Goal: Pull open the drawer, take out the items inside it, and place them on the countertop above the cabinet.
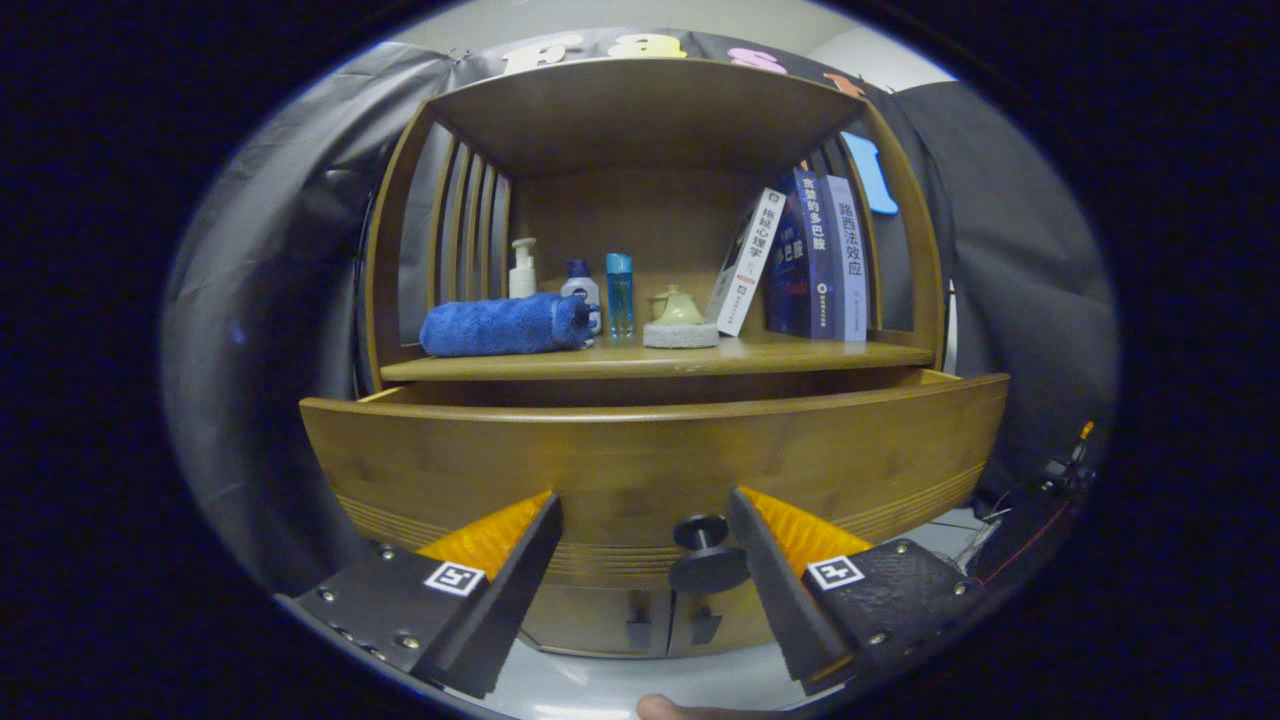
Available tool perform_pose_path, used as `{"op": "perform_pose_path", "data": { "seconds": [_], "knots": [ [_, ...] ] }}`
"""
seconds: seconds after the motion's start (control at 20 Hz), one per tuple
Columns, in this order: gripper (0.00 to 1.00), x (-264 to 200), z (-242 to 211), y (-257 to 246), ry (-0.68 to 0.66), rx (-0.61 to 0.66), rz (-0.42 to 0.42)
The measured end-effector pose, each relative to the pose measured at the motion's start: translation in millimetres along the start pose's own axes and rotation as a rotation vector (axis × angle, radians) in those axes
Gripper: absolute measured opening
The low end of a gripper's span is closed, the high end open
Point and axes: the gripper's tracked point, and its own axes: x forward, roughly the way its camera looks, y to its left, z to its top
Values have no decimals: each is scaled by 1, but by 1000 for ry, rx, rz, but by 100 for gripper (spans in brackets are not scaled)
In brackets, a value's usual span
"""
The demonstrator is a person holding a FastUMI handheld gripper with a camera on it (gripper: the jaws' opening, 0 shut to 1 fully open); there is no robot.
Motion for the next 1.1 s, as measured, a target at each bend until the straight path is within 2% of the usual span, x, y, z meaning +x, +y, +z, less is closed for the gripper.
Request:
{"op": "perform_pose_path", "data": {
  "seconds": [0.65,0.9,1.0,1.1],
  "knots": [
    [100,73,5,5,-12,-74,-20],
    [100,72,5,2,-30,-40,-15],
    [100,62,14,6,-53,18,17],
    [100,46,25,6,-74,22,31]
  ]
}}
